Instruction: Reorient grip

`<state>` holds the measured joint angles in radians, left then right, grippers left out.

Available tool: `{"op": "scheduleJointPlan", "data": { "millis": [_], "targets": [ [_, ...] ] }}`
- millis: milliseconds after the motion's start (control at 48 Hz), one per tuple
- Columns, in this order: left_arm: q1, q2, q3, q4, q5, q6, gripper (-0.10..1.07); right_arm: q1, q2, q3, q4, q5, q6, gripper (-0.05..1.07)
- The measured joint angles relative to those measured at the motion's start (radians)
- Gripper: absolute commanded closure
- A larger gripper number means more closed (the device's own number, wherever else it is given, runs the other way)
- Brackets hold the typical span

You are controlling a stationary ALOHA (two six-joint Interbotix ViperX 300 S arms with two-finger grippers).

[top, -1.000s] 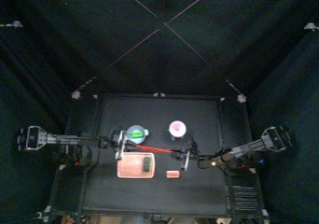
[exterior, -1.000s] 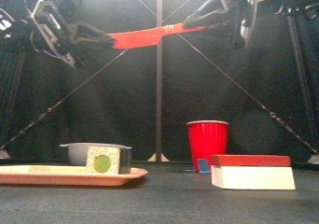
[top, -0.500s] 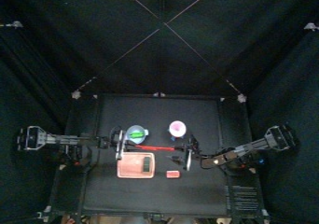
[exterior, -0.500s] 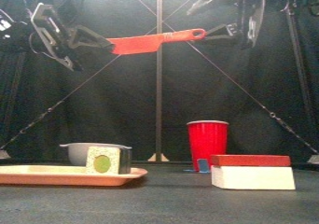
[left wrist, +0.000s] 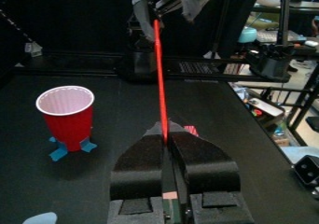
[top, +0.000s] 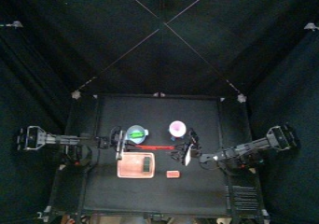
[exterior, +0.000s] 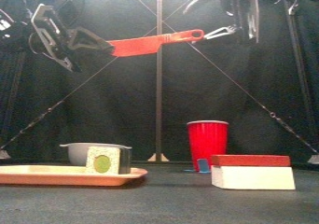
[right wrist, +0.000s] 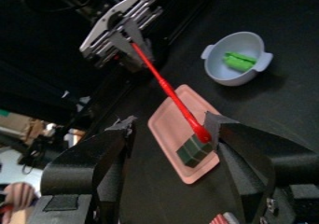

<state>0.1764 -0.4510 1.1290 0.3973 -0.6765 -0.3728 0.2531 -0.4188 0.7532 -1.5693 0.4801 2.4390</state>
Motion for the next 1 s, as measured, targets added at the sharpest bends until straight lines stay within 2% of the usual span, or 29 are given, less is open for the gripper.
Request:
{"op": "scheduleJointPlan", "data": {
  "millis": [146, 333, 500, 625, 854, 1000],
  "targets": [
    [0.000, 0.000, 0.000, -0.002, 0.008, 0.000, 0.62, 0.034, 0.000, -0.034, 0.184, 0.149, -0.160, 0.10],
    [0.000, 0.000, 0.002, 0.000, 0.009, 0.000, 0.62, 0.091, 0.000, -0.133, 0.468, 0.367, -0.503, 0.10],
    [0.002, -0.002, 0.002, -0.002, 0.009, 0.000, 0.62, 0.072, -0.009, -0.222, 0.687, 0.417, -0.769, 0.10],
    [0.002, 0.000, 0.002, -0.002, 0.009, -0.002, 0.62, -0.005, -0.026, -0.268, 0.841, 0.437, -0.933, 0.10],
    [0.002, 0.000, 0.002, 0.000, 0.011, 0.000, 0.62, -0.206, -0.023, -0.291, 1.126, 0.457, -1.246, 0.11],
    [0.002, -0.002, 0.002, -0.002, 0.012, 0.000, 0.62, -0.295, -0.017, -0.291, 1.308, 0.362, -1.477, 0.11]
  ]
}}
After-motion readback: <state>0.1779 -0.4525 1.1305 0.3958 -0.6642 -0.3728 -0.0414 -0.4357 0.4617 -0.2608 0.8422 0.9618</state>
